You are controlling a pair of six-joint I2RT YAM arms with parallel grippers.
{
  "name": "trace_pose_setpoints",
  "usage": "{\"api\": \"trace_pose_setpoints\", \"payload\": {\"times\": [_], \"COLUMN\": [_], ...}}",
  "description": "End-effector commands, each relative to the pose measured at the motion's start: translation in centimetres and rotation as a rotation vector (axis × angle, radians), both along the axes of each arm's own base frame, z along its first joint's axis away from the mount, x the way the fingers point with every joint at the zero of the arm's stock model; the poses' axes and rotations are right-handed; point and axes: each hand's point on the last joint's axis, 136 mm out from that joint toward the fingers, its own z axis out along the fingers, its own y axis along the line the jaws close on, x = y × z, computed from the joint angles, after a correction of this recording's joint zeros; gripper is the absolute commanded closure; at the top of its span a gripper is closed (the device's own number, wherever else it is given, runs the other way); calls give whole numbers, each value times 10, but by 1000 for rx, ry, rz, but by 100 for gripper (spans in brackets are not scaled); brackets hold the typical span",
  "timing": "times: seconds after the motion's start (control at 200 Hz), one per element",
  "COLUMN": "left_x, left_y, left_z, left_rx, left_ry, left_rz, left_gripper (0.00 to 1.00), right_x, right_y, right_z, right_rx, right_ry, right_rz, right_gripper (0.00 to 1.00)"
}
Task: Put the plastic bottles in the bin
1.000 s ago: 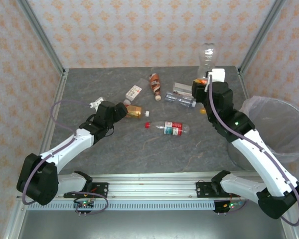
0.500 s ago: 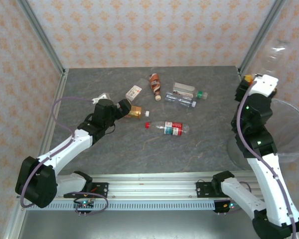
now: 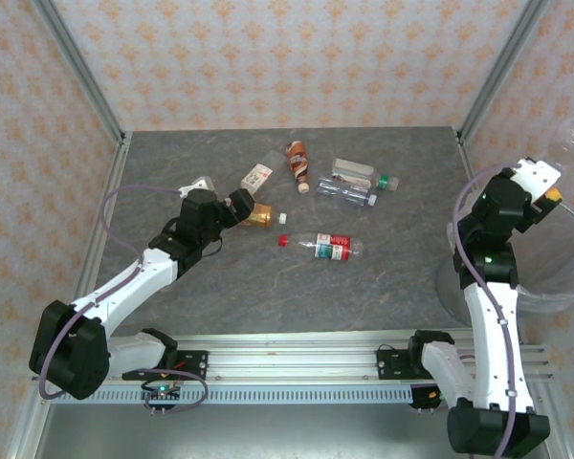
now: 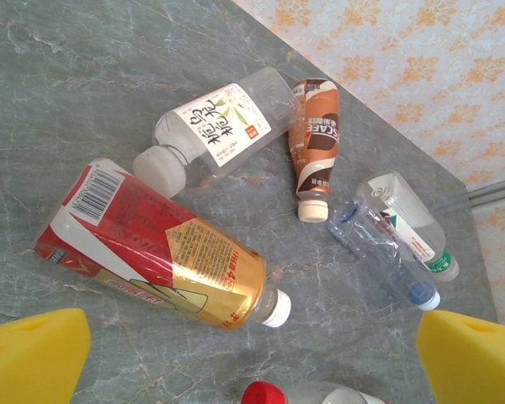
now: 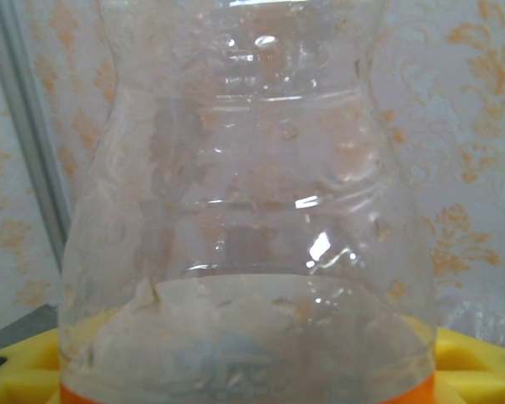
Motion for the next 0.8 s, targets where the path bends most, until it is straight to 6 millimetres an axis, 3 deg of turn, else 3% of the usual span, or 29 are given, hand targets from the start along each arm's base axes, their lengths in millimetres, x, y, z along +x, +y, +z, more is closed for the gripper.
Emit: {"api": "trace_pose_setpoints", "payload": {"times": [0.0,0.475,0.796], "left_x": [-1,-3,-3], "left_y": [-2,-2,-3], "left_z": [11,10,11], "left_rx": [-12,-11,24], "left_ry": [-39,-28,-17], "left_rz": [-13,-15,-32], "left_gripper": [0,0,0], "right_x": [-5,0,3], "right_y": [-13,-19,-17], "right_z": [1,-65,-82], "right_rx": [19,125,165], "right_ry": [-93,-38,-25], "right_rz": [-46,-44,-28], "right_gripper": [41,36,21]}}
